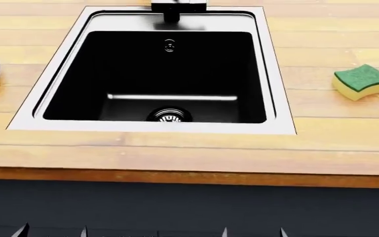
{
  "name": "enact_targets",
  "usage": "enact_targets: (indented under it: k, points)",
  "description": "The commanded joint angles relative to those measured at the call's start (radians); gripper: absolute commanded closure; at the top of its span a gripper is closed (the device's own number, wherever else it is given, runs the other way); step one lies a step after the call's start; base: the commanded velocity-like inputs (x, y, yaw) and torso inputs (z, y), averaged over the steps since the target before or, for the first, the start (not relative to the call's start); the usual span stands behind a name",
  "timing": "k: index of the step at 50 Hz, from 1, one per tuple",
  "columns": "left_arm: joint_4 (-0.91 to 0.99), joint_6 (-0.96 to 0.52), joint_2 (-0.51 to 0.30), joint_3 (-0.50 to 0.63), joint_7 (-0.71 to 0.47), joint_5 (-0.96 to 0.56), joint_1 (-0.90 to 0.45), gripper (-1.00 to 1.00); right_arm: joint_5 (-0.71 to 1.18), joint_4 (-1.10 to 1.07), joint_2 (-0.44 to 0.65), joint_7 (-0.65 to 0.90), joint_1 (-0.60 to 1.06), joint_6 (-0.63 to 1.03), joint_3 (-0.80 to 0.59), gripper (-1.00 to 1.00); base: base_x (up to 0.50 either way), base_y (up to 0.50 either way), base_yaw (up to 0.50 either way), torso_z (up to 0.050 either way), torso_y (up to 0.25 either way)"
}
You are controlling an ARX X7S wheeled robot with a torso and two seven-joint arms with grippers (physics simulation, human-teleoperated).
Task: Pick the pan and sponge and place them into the sink. Then turn on the water.
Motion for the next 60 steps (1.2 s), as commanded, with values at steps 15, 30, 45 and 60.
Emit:
enact_targets:
  k: [15,30,45,60]
  points:
    - [0.009,-0.027,-0.031,0.036,-0.025,-0.022,0.005,-1.00,0.030,0.002,0.024,0.035,0.001,-0.011,-0.021,-1.00,0.00,0.05,0.00,0.000,0.000]
    - [0.004,-0.002,-0.037,0.051,-0.046,-0.022,-0.004,-1.00,0.036,0.004,0.034,0.055,0.003,-0.006,-0.036,-1.00,0.00,0.00,0.00,0.007,0.000]
    - [0.005,0.005,-0.050,0.061,-0.055,-0.034,0.000,-1.00,0.046,0.004,0.044,0.067,0.006,-0.005,-0.049,-1.00,0.00,0.00,0.00,0.050,0.000]
    - [-0.002,0.007,-0.056,0.076,-0.067,-0.036,-0.011,-1.00,0.056,0.008,0.053,0.074,0.011,-0.007,-0.063,-1.00,0.00,0.00,0.00,0.050,0.000]
